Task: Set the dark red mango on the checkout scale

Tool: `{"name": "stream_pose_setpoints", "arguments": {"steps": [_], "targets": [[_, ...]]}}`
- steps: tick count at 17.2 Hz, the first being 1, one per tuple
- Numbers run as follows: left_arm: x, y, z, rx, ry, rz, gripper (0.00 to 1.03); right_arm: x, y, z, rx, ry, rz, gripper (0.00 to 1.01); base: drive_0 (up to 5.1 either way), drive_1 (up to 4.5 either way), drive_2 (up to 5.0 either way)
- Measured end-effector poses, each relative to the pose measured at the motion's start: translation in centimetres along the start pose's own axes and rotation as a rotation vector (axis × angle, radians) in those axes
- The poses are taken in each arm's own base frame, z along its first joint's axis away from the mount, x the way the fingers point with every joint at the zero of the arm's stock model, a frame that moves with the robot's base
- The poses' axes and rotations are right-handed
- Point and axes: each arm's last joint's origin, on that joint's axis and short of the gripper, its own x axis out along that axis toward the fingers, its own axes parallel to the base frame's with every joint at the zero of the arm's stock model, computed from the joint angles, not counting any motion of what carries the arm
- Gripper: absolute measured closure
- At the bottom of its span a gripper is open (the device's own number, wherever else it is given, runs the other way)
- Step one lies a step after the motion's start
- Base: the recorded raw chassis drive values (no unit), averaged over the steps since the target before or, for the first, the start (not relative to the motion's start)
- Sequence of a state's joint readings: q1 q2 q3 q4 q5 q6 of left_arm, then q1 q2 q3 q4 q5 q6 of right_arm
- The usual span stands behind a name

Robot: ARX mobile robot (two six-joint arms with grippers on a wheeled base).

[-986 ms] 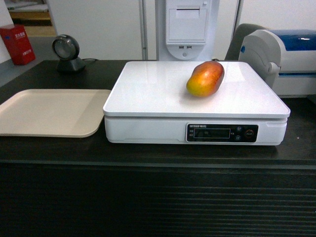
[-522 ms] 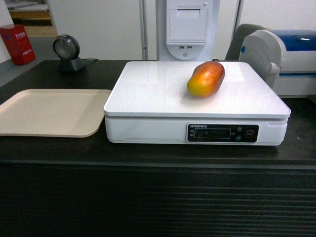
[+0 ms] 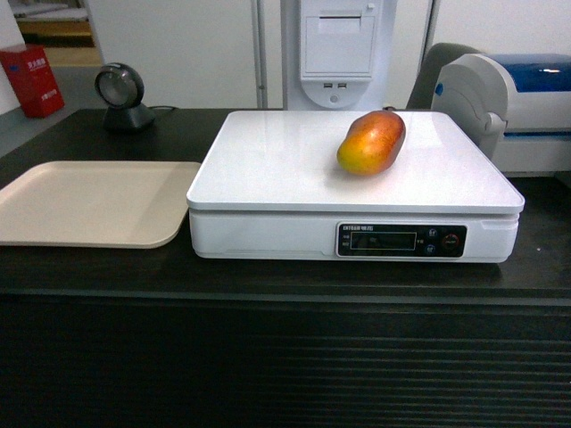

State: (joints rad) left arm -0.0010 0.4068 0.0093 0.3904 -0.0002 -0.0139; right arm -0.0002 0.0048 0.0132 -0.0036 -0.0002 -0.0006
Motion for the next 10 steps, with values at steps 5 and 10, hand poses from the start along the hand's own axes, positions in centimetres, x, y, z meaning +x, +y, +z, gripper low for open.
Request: {"name": "stream_pose_setpoints", "arguments": {"steps": [5,10], "targets": [[-0.7,0.0,0.2,0.0,-0.017,0.0,1.01,0.0,0.0,0.0,0.0,0.0,0.0,0.03,0.0,0.0,0.0],[-1.4,0.0,0.1,0.0,-0.014,0.0,1.01,0.0,0.0,0.0,0.0,0.0,0.0,0.03,0.0,0.0,0.0]]}}
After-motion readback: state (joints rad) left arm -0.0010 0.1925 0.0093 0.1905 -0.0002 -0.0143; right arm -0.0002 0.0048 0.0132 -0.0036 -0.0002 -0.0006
